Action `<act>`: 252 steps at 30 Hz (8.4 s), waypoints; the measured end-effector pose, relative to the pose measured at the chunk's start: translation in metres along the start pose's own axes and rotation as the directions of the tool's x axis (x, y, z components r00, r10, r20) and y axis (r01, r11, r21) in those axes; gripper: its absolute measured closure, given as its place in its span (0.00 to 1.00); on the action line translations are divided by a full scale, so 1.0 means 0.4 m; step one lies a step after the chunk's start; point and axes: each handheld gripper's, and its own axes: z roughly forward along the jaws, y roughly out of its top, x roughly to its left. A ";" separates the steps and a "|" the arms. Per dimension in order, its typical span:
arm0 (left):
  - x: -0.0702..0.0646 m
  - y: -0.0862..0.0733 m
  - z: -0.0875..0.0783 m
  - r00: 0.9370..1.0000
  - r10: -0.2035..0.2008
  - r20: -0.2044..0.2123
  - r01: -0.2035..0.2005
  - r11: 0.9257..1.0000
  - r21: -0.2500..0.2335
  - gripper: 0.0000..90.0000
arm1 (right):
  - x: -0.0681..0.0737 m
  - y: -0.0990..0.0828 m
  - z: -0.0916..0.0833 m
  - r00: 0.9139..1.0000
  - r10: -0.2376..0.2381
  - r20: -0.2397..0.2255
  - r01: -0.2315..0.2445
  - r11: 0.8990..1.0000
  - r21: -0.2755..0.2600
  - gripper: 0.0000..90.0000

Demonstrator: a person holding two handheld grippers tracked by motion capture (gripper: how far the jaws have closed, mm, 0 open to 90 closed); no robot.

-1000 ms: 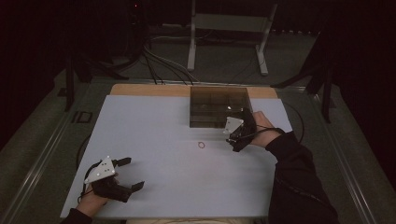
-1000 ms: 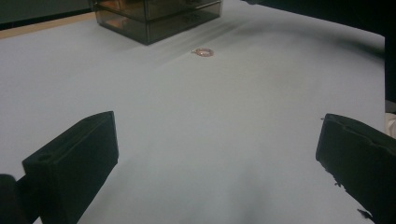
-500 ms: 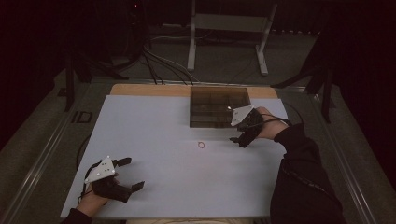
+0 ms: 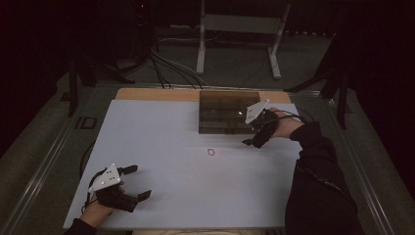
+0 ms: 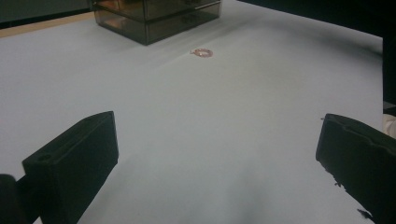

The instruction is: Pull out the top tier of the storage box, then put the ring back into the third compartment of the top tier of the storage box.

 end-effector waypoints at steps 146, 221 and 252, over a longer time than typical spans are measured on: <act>0.007 -0.002 0.003 1.000 -0.019 -0.002 0.019 1.000 -0.005 0.00 | 0.010 -0.040 -0.051 0.950 0.306 -0.066 -0.312 0.945 -0.101 0.24; 0.012 -0.003 -0.001 1.000 -0.021 0.001 0.021 1.000 -0.010 0.00 | 0.391 -0.177 0.081 0.815 0.574 0.085 -0.517 0.784 -0.344 0.02; 0.008 -0.004 -0.007 1.000 -0.023 0.000 0.023 1.000 -0.012 0.00 | 0.388 -0.134 0.050 0.833 0.551 0.052 -0.484 0.770 -0.416 0.02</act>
